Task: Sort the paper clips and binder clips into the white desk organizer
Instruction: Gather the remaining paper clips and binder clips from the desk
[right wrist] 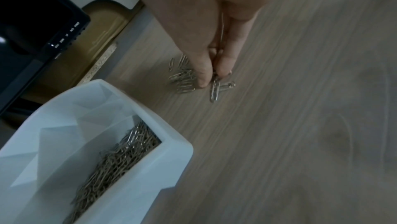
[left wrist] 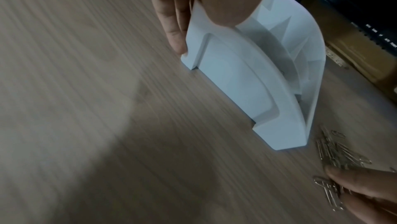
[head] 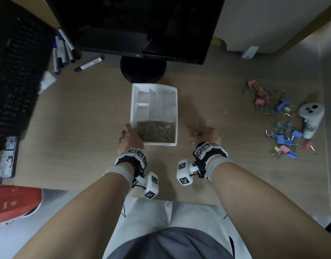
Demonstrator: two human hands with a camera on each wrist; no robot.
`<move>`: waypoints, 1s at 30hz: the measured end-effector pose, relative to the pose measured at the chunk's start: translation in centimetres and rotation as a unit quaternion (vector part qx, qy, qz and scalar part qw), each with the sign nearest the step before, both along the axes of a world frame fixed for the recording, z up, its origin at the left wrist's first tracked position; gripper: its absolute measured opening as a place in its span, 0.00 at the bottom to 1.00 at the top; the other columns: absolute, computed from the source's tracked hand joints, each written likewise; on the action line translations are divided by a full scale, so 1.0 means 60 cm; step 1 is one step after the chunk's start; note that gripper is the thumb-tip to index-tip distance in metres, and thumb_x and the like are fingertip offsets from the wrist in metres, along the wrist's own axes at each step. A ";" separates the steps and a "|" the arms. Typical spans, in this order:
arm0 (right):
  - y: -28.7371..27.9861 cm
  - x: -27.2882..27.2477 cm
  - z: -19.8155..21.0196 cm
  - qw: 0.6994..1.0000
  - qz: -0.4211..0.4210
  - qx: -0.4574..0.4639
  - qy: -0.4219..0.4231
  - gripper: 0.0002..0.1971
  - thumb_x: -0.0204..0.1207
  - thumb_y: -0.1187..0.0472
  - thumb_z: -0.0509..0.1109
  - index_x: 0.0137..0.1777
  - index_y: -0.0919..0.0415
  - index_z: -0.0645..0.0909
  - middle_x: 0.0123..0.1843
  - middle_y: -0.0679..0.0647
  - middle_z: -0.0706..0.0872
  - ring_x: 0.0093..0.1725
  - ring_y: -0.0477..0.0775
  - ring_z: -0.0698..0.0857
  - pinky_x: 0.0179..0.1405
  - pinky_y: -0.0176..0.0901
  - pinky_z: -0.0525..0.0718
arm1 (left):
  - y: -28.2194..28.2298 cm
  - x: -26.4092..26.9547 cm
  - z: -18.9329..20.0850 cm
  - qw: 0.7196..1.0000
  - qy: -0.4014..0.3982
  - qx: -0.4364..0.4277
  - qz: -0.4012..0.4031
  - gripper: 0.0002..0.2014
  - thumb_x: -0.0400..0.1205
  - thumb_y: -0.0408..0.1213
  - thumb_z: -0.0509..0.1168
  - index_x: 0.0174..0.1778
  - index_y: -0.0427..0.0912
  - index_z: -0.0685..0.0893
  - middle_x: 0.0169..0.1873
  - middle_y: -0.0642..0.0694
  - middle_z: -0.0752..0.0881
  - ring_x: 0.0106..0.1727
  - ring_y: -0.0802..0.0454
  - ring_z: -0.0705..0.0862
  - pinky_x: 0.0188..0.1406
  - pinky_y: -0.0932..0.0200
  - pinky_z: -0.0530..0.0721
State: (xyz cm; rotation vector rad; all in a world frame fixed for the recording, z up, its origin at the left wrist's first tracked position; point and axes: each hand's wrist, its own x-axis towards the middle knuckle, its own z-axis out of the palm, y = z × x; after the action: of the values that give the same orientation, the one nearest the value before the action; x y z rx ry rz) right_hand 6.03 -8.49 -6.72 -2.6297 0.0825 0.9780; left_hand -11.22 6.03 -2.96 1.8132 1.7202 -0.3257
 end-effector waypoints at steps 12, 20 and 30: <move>0.006 0.006 0.019 0.999 0.020 0.046 0.012 0.07 0.65 0.59 0.77 0.41 0.61 0.90 0.39 0.59 0.92 0.40 0.58 0.91 0.42 0.48 0.92 | 0.003 0.002 -0.004 1.000 0.023 -0.009 -0.008 0.23 0.90 0.48 0.44 0.81 0.45 0.55 0.72 0.38 0.74 0.71 0.36 0.76 0.63 0.39 0.77; 0.071 -0.042 0.061 0.943 0.178 0.271 0.069 0.08 0.64 0.58 0.85 0.42 0.51 0.93 0.38 0.44 0.92 0.39 0.40 0.90 0.43 0.31 0.88 | 0.002 -0.001 -0.006 1.000 0.007 -0.005 -0.009 0.23 0.90 0.48 0.45 0.80 0.44 0.56 0.70 0.37 0.75 0.69 0.35 0.77 0.63 0.38 0.78; -0.018 0.059 0.007 0.981 0.154 0.057 -0.101 0.21 0.80 0.53 0.65 0.73 0.51 0.78 0.72 0.55 0.81 0.70 0.62 0.79 0.64 0.49 0.77 | 0.021 -0.012 -0.014 0.998 0.000 0.018 0.064 0.20 0.89 0.47 0.47 0.76 0.47 0.64 0.69 0.38 0.75 0.70 0.35 0.74 0.63 0.35 0.75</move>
State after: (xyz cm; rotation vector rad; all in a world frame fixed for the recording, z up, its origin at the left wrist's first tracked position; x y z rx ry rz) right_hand 9.55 -9.58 -6.31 -2.6648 -0.4290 0.7727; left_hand -11.96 7.29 -3.80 1.7181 1.8424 -0.2437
